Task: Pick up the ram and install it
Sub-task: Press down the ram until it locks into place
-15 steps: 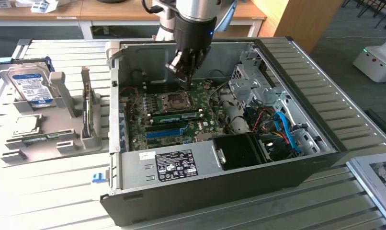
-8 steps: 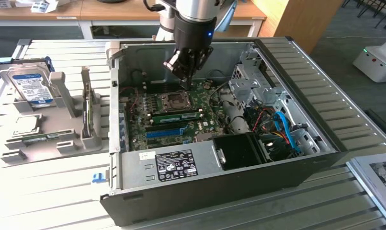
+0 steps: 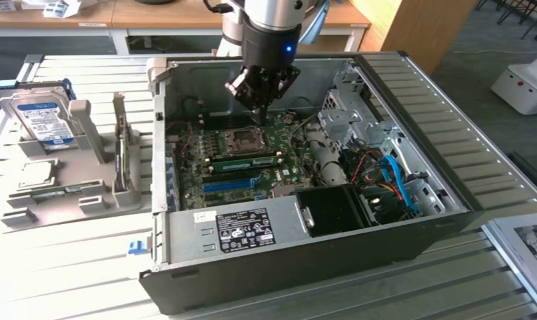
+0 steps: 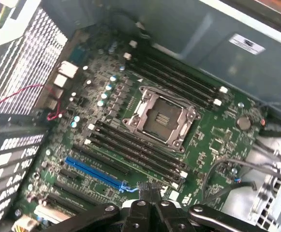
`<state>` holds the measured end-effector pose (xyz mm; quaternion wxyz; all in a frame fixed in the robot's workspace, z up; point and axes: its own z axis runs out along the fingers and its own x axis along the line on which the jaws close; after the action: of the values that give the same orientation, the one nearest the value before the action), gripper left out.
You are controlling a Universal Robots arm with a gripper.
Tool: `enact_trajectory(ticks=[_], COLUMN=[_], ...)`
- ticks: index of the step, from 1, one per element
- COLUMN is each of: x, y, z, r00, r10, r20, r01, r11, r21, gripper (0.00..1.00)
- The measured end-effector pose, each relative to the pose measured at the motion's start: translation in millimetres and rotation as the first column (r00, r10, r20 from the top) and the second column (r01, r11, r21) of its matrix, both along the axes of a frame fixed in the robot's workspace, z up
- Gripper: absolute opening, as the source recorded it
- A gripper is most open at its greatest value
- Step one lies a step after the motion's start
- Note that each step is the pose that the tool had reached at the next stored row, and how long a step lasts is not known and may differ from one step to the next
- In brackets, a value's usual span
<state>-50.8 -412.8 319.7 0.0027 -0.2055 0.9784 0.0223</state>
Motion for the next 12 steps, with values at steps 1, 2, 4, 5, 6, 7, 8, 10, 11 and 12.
enact_trajectory(ticks=[1, 2, 4, 5, 6, 7, 8, 10, 11, 12], x=[0.0, 0.0, 0.0, 0.0, 0.0, 0.0, 0.0, 0.0, 0.0, 0.0], y=[0.0, 0.0, 0.0, 0.0, 0.0, 0.0, 0.0, 0.0, 0.0, 0.0], z=[-0.1, -0.1, -0.2, -0.3, -0.4, -0.5, -0.6, -0.7, -0.8, -0.8], r00=[0.9998, 0.9993, 0.9973, 0.9959, 0.9939, 0.9917, 0.9893, 0.9834, 0.9799, 0.976], r10=[-0.02, -0.038, -0.073, -0.091, -0.11, -0.128, -0.146, -0.182, -0.199, -0.218], r20=[0.0, 0.0, 0.0, 0.0, 0.0, 0.0, 0.0, 0.0, 0.0001, 0.0], r01=[0.02, 0.038, 0.073, 0.091, 0.11, 0.128, 0.146, 0.182, 0.199, 0.218], r11=[0.9998, 0.9993, 0.9973, 0.9959, 0.9939, 0.9917, 0.9893, 0.9834, 0.9799, 0.976], r21=[0.0, 0.0, -0.0001, -0.0001, -0.0001, 0.0, 0.0, 0.0, 0.0, 0.0], gripper=[0.1, 0.1, 0.1, 0.1, 0.1, 0.1, 0.1, 0.1, 0.1, 0.1])
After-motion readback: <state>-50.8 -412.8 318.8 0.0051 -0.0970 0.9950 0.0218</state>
